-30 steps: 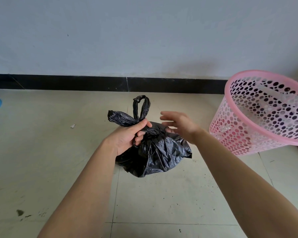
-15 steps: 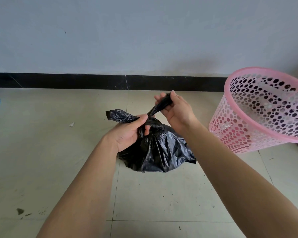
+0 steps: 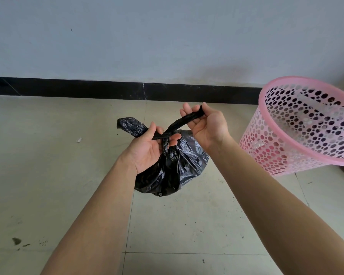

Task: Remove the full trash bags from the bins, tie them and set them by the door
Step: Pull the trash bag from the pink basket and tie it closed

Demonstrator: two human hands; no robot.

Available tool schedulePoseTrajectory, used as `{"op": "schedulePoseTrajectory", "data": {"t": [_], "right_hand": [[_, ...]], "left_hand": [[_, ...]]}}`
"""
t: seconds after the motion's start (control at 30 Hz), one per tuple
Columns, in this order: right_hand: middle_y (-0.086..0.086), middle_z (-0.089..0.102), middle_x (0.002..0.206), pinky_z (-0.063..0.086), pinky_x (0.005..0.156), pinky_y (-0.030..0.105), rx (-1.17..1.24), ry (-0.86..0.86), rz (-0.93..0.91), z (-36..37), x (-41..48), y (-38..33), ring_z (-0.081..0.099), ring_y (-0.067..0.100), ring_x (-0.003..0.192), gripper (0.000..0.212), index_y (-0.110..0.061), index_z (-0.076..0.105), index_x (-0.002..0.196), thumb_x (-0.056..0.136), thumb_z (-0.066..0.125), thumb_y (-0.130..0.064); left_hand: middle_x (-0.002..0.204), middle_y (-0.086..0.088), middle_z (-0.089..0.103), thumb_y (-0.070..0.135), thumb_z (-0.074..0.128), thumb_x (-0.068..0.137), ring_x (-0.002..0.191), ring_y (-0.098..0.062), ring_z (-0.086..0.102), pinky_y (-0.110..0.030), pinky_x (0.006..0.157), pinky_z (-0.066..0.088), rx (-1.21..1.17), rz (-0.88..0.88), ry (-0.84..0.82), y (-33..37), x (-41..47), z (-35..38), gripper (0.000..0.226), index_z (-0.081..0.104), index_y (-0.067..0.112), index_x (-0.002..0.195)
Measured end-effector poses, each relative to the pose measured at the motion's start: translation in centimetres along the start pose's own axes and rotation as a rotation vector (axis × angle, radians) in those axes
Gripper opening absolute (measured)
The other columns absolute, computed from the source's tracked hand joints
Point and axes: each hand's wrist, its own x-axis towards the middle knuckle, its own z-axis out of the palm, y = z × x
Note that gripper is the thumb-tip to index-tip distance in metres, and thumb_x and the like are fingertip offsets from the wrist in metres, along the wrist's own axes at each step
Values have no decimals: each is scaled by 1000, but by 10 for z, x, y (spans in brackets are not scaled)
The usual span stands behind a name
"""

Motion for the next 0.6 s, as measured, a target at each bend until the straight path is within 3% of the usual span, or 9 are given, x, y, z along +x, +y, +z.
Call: {"op": "schedulePoseTrajectory", "data": {"t": [0.2, 0.33, 0.43, 0.5, 0.53, 0.6], "right_hand": [[9, 55, 70, 60, 86, 45, -12, -33, -37, 3, 1, -11, 74, 32, 86, 17, -1, 44, 108, 108, 36, -16], [8, 56, 69, 60, 87, 44, -25, -39, -19, 3, -4, -9, 74, 30, 83, 18, -1, 48, 103, 107, 38, -15], [5, 52, 65, 61, 75, 38, -50, 23, 29, -5, -1, -5, 66, 21, 64, 22, -5, 50, 91, 106, 39, -16], [2, 44, 59, 56, 61, 33, -49, 126, 61, -14, 6, -2, 50, 16, 50, 20, -9, 45, 87, 105, 40, -15], [1, 40, 56, 52, 56, 31, -52, 182, 70, -18, 9, -1, 44, 14, 46, 18, -10, 43, 87, 104, 40, -15], [1, 37, 54, 52, 53, 31, -122, 262, 82, -28, 13, 1, 42, 15, 46, 13, -10, 43, 91, 103, 42, -14]], "left_hand": [[116, -20, 71, 48, 31, 106, 98, -24, 70, -40, 90, 48, 250, -44, 31, 8, 2, 1, 42, 40, 23, 73], [115, -24, 71, 44, 39, 106, 93, -25, 68, -39, 85, 51, 148, -20, 149, 3, 6, -6, 39, 38, 22, 73], [107, -22, 73, 34, 57, 101, 89, -23, 68, -37, 80, 56, 2, 12, 245, 3, 6, -9, 31, 57, 5, 89], [92, -14, 72, 21, 70, 92, 83, -22, 69, -34, 75, 58, 67, 62, 306, 3, 5, -7, 27, 65, -5, 99], [86, -11, 70, 14, 74, 88, 83, -23, 68, -35, 75, 58, 99, 82, 309, 3, 5, -6, 18, 63, 1, 88], [74, -6, 65, 2, 75, 85, 80, -24, 67, -38, 79, 56, 146, 105, 288, 2, 6, -3, 42, 42, 18, 65]]}}
